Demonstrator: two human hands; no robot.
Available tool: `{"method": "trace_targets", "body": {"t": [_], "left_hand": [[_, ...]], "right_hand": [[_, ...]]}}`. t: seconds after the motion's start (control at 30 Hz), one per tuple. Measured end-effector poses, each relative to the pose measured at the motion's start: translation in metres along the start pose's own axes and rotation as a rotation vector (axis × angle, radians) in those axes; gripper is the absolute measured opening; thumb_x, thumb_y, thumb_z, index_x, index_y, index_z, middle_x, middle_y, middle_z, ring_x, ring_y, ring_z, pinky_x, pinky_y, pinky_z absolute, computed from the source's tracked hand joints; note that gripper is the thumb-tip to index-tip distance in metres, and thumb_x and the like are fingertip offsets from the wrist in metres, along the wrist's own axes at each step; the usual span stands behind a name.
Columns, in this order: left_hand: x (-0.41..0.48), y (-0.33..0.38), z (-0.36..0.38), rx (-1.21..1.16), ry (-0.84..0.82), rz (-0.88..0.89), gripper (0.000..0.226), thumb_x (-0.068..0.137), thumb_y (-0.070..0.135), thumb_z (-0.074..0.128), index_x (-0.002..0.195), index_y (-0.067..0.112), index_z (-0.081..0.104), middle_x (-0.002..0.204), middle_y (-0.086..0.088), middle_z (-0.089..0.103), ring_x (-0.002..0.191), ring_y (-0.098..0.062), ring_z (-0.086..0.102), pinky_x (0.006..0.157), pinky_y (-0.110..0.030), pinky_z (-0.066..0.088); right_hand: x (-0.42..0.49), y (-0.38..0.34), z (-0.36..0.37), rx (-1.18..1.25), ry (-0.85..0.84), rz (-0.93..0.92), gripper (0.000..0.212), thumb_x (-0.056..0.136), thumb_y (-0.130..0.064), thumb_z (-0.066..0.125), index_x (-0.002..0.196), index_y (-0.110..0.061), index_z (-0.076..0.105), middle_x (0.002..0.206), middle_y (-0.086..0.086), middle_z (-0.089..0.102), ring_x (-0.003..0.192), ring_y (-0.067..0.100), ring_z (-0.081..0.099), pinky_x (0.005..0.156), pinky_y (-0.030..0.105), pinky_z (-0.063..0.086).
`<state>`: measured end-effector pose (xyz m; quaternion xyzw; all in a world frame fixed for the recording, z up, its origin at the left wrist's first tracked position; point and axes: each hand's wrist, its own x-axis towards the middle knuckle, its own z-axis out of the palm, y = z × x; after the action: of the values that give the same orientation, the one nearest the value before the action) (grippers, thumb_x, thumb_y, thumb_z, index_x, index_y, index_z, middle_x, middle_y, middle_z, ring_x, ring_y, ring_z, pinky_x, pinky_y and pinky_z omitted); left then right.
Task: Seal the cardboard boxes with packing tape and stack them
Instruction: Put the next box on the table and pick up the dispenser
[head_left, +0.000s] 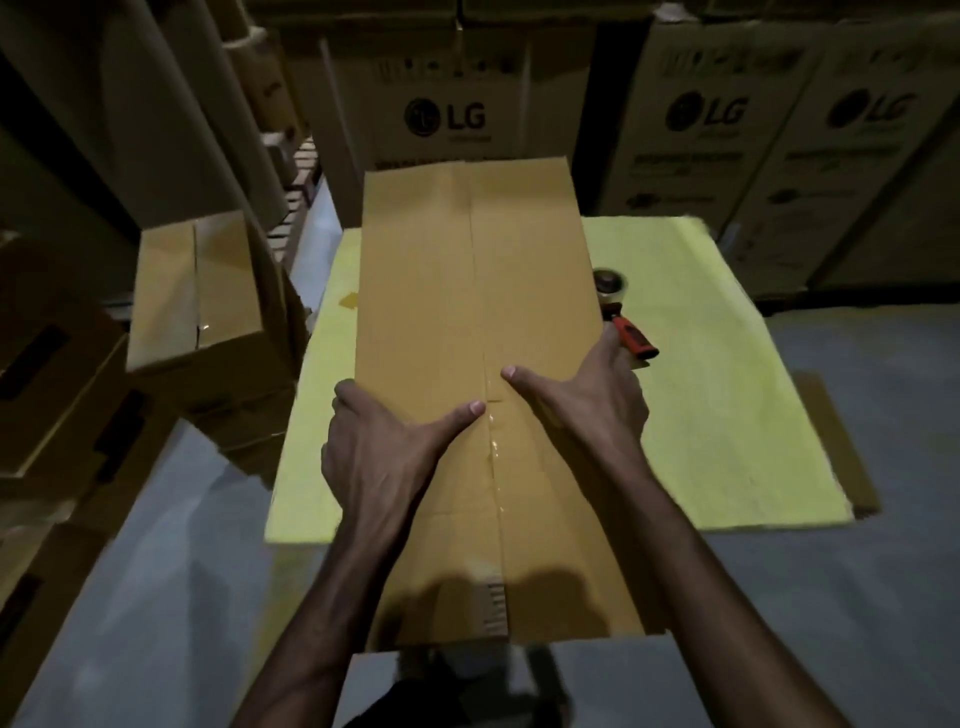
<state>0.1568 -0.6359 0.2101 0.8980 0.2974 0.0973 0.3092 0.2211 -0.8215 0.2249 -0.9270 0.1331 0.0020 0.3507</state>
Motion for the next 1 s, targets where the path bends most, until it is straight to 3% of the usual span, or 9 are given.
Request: {"method": "trace_targets", "body": {"t": [0.23,0.53,0.7,0.8,1.0], "left_hand": [[0.046,0.028,0.052,0.088,0.016,0.010,0.136,0.041,0.104,0.062,0.134,0.010,0.035,0.129,-0.016,0.057,0.116,-0.038,0.060,0.095,-0.053,0.053],[0.156,0.069,0.101,0.049,-0.035,0.052,0.129,0.047,0.102,0.062,0.129,0.004,0.041,0.122,-0.016,0.060,0.108,-0.038,0.063,0.083,-0.048,0.057],[0.218,0.088,0.122,0.011,-0.142,0.037,0.148,0.035,0.107,0.059,0.143,0.011,0.029,0.139,-0.014,0.053,0.124,-0.036,0.057,0.096,-0.054,0.053],[0.239,0.096,0.137,0.045,-0.218,0.041,0.157,0.033,0.107,0.059,0.154,0.017,0.014,0.148,-0.016,0.044,0.134,-0.037,0.050,0.104,-0.057,0.048],[0.253,0.107,0.152,0.171,-0.260,0.073,0.149,0.044,0.106,0.058,0.161,0.030,0.004,0.151,-0.017,0.035,0.137,-0.040,0.044,0.107,-0.056,0.041]], "right_hand": [[0.076,0.015,0.023,0.021,-0.021,0.034,0.133,0.065,-0.075,0.080,0.161,-0.017,0.008,0.158,0.015,0.036,0.141,0.034,0.042,0.110,0.048,0.042],[0.192,-0.020,0.049,-0.003,0.033,0.002,0.126,0.063,-0.078,0.080,0.155,-0.013,0.024,0.148,0.016,0.050,0.134,0.035,0.051,0.100,0.047,0.049],[0.247,-0.039,0.069,0.089,0.030,0.042,0.130,0.048,-0.089,0.070,0.150,-0.019,0.030,0.140,0.009,0.055,0.127,0.033,0.055,0.097,0.048,0.053],[0.268,-0.040,0.079,0.093,0.028,0.046,0.121,0.058,-0.082,0.075,0.150,-0.019,0.029,0.141,0.009,0.055,0.127,0.032,0.055,0.094,0.045,0.051],[0.291,-0.035,0.089,0.012,0.056,0.055,0.123,0.052,-0.090,0.068,0.148,-0.024,0.028,0.136,0.007,0.058,0.123,0.033,0.058,0.094,0.050,0.054]]}}
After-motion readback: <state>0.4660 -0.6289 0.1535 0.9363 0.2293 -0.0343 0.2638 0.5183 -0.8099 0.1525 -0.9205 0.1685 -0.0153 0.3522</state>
